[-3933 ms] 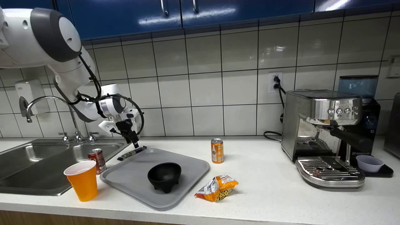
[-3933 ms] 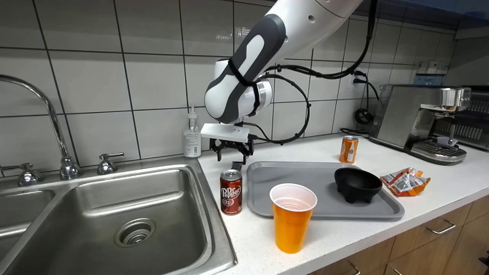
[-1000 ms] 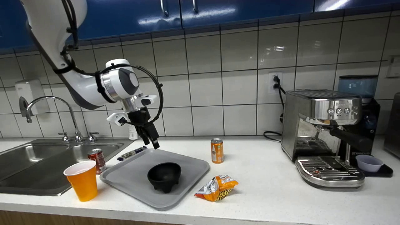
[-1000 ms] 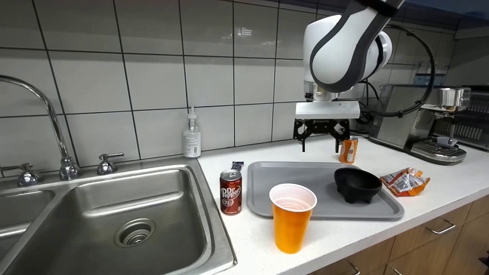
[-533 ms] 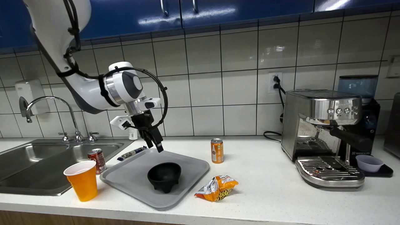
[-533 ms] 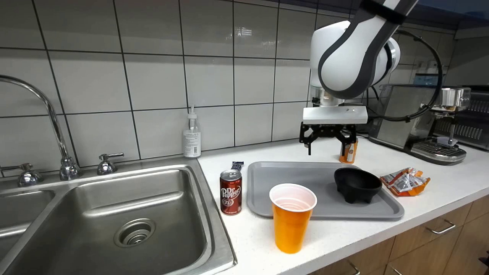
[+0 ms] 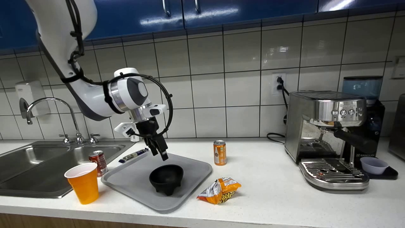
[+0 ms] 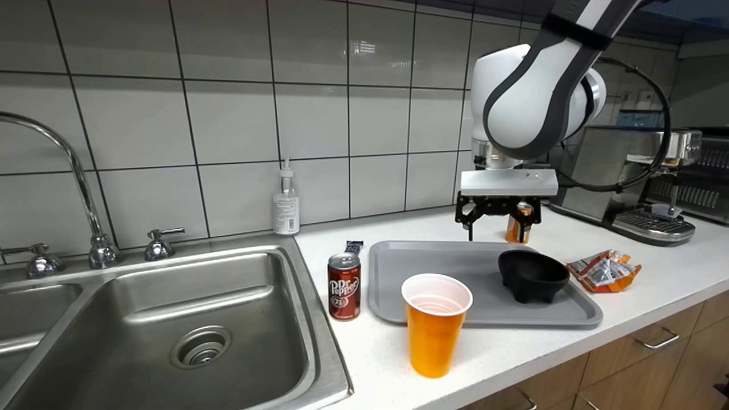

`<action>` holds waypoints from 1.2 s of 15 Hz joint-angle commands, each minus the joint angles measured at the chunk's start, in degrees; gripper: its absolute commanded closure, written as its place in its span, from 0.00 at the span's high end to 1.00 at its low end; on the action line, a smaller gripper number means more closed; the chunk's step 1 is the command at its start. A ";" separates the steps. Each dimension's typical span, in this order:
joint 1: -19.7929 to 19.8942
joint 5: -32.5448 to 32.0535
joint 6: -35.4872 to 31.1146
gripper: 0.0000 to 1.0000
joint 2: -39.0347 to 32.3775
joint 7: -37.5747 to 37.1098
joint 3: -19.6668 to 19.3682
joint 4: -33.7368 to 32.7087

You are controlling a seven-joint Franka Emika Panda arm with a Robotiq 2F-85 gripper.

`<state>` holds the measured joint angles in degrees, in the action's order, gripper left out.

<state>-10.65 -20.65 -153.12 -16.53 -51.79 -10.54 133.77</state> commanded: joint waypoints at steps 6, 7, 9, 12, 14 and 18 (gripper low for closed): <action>1.95 2.72 -1.12 1.00 -1.43 0.71 0.29 1.68; 1.97 2.96 -1.10 1.00 -1.64 0.74 0.25 1.70; 1.95 3.37 -1.06 1.00 -1.97 0.79 0.18 1.73; 1.88 4.01 -1.03 1.00 -2.24 0.85 0.11 1.73; 1.84 4.32 -1.02 1.00 -2.35 0.87 0.08 1.72; 1.78 4.52 -1.00 1.00 -2.53 0.90 0.02 1.71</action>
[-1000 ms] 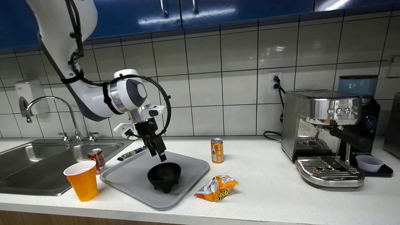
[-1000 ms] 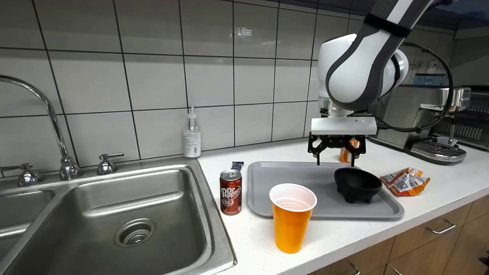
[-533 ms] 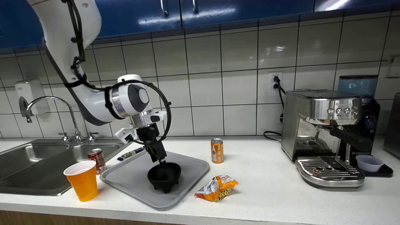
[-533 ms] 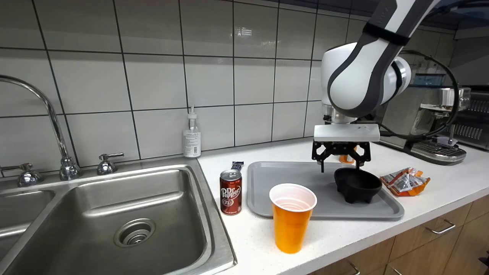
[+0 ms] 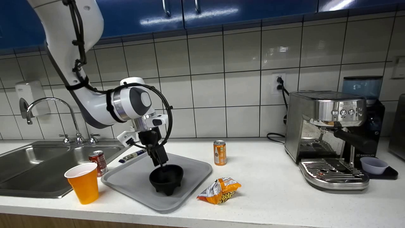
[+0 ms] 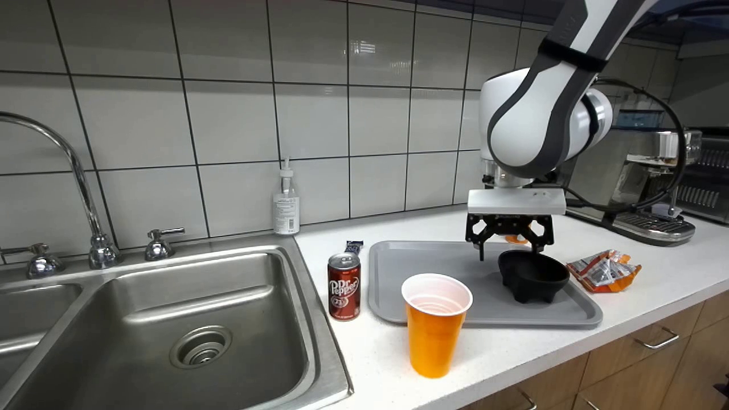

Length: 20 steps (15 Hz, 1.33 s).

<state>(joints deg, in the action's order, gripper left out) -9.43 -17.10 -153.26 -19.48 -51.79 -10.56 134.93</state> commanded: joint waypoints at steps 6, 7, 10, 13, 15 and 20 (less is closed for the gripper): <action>1.79 3.56 -0.36 0.75 -1.51 1.18 -0.41 -0.35; 1.93 3.94 -0.40 0.74 -1.66 1.32 -0.50 -0.34; 2.13 4.88 -0.38 0.51 -2.03 1.52 -0.63 -0.37; 2.04 5.46 -0.32 0.27 -1.89 1.56 -0.72 -0.36; 1.87 5.33 -0.24 0.12 -1.73 1.46 -0.85 -0.37; 1.04 3.84 -0.02 0.02 -0.28 0.54 -1.74 -0.58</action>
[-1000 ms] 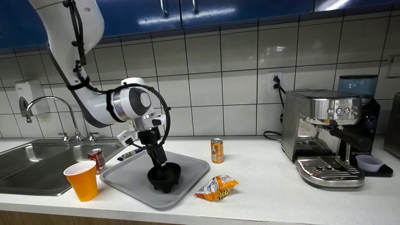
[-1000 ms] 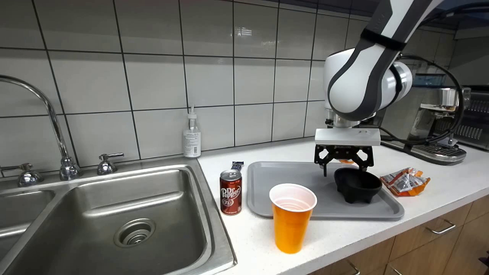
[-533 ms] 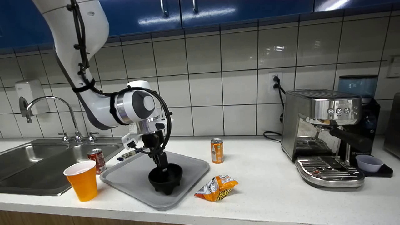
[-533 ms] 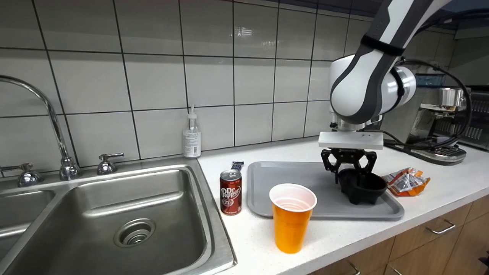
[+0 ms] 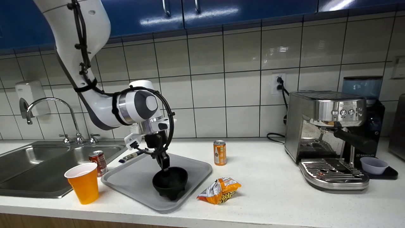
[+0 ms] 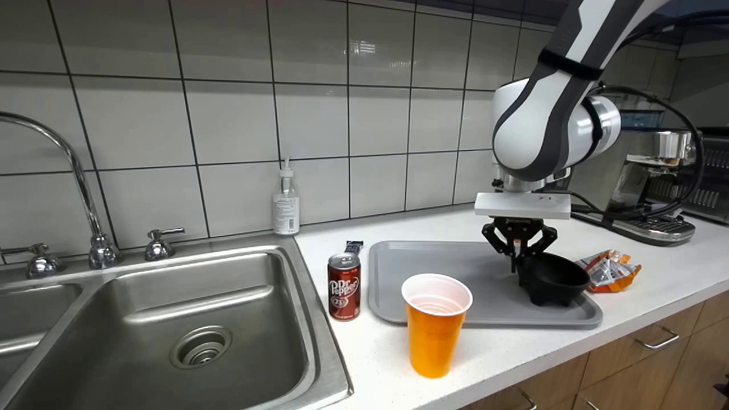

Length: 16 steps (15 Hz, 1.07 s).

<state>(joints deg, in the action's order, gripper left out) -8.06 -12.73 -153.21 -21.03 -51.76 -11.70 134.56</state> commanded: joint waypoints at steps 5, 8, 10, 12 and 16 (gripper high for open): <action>-1.57 -2.64 0.39 0.02 2.31 -0.51 -1.50 -1.00; -1.97 -4.02 0.61 0.02 2.93 -0.61 -1.88 -1.56; -1.92 -5.06 0.61 0.02 3.49 -0.49 -2.03 -1.97; -1.65 -6.09 0.72 0.02 3.91 -0.34 -2.27 -2.52; -0.78 -7.31 0.67 0.02 4.42 0.23 -2.87 -3.65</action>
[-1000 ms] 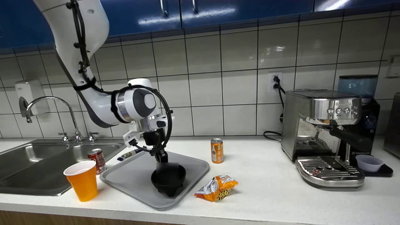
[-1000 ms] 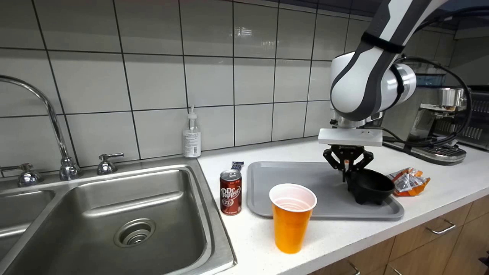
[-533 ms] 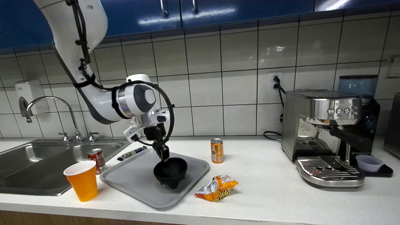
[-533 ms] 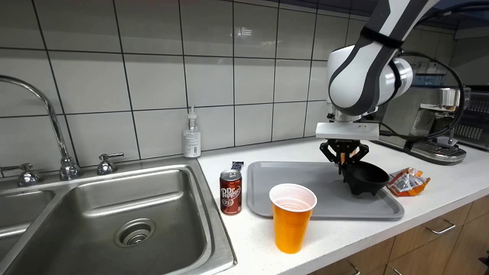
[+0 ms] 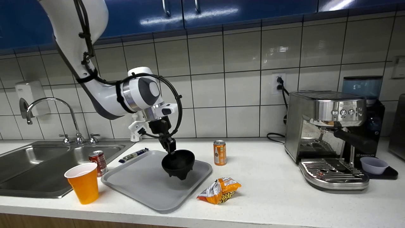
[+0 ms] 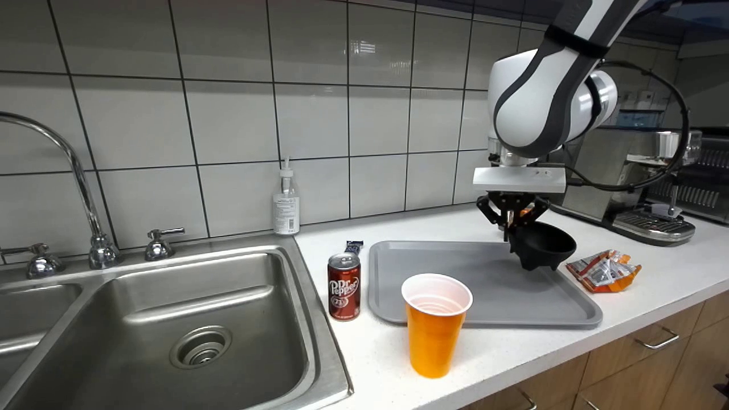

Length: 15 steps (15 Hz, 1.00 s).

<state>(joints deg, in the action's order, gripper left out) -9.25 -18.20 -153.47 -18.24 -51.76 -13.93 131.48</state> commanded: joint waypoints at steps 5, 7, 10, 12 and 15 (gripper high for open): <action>0.35 -3.20 0.53 0.02 1.38 -1.51 -2.31 -2.06; 0.49 -3.45 0.17 0.02 1.38 -2.22 -2.99 -2.38; 0.27 -4.79 0.10 0.02 1.33 -4.05 -4.45 -2.95; 0.43 -5.60 0.23 0.02 1.35 -5.30 -5.20 -3.29; 0.67 -6.98 0.41 0.02 1.34 -6.99 -6.28 -3.70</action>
<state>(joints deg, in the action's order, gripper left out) -9.07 -22.48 -153.48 -17.94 -55.75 -19.46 128.15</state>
